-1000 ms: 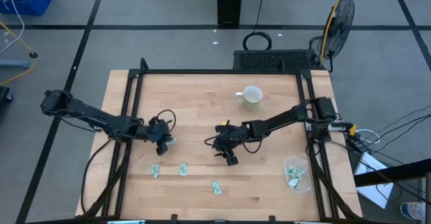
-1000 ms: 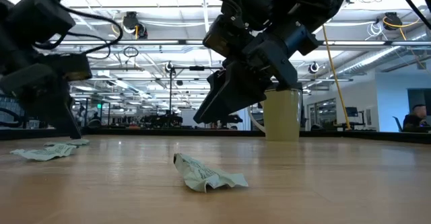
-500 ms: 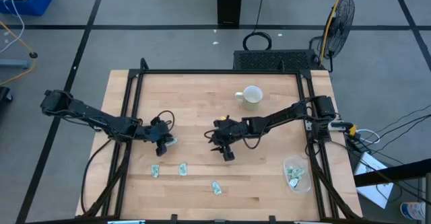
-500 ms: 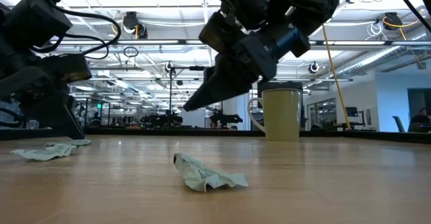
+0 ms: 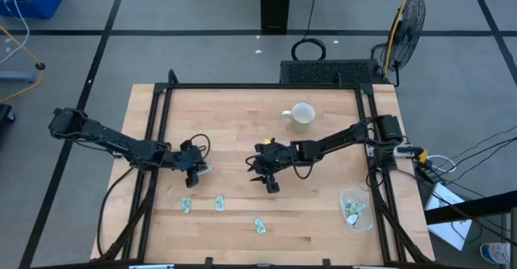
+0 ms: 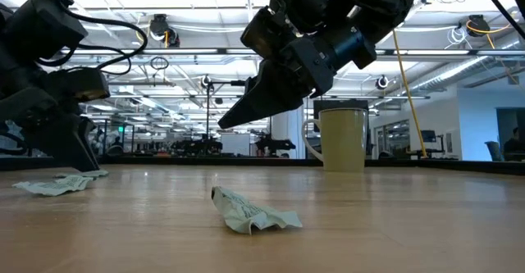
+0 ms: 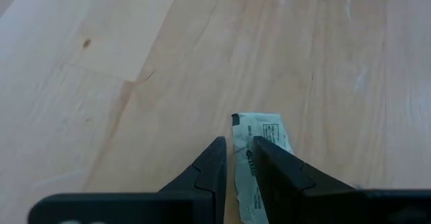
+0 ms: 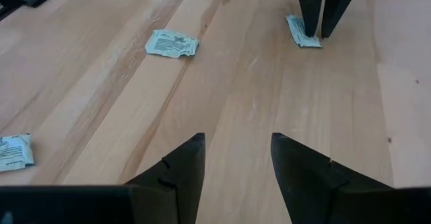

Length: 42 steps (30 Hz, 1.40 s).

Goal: Pick and place Stevia / Truvia into bins
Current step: Put the stevia packet into the transparent bin

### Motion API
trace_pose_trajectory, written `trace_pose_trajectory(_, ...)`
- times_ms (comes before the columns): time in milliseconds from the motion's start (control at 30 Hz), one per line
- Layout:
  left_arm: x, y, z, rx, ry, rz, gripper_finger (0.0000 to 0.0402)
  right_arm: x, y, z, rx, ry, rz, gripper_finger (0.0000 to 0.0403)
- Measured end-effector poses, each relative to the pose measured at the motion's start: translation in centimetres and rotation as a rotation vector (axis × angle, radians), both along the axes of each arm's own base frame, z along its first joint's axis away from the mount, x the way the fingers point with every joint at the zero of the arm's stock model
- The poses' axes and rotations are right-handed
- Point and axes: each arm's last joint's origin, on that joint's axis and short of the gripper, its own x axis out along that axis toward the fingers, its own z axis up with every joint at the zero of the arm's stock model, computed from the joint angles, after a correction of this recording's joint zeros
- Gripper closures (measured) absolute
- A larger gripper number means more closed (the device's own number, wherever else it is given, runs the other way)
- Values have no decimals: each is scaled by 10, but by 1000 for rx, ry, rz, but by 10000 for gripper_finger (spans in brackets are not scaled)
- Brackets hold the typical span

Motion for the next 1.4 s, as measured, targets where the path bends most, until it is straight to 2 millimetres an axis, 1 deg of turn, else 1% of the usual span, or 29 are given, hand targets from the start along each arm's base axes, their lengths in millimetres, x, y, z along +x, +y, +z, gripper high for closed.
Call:
trace_pose_trajectory(100,-1,0,-1,8,20,-7,329,0,0,0,0,0,0,238)
trace_pose_trajectory(167,-2,0,-2,23,30,-20,353,0,0,0,0,0,0,238)
trace_pose_trajectory(233,-2,0,-1,28,28,-26,385,0,0,0,0,0,0,238)
trace_pose_trajectory(267,-2,0,-1,24,23,-18,392,0,0,0,0,0,0,238)
trace_pose_trajectory(367,2,0,1,2,-23,23,395,0,0,0,9,3,-6,238)
trace_pose_trajectory(400,3,0,2,-6,-51,28,397,0,0,0,18,4,-12,238)
trace_pose_trajectory(467,11,-1,10,-9,-161,16,398,0,0,1,29,1,-19,238)
trace_pose_trajectory(600,24,-3,28,63,-377,-41,399,2,-1,3,43,-32,-34,238)
trace_pose_trajectory(700,30,-4,40,119,-454,-72,399,6,-6,8,86,-78,-165,238)
trace_pose_trajectory(800,35,-4,50,196,-466,-56,399,11,-17,17,196,-173,-363,238)
trace_pose_trajectory(900,41,-3,60,289,-478,-45,399,14,-30,25,345,-245,-438,238)
trace_pose_trajectory(1000,50,-4,70,356,-484,-74,400,15,-41,29,393,-270,-422,238)
trace_pose_trajectory(1100,64,-6,77,396,-468,-111,400,14,-47,29,412,-261,-389,238)
trace_pose_trajectory(1200,80,-6,82,423,-446,-131,400,14,-47,29,417,-259,-380,238)
trace_pose_trajectory(1400,110,-4,83,475,-387,-145,399,14,-45,28,445,-238,-334,238)
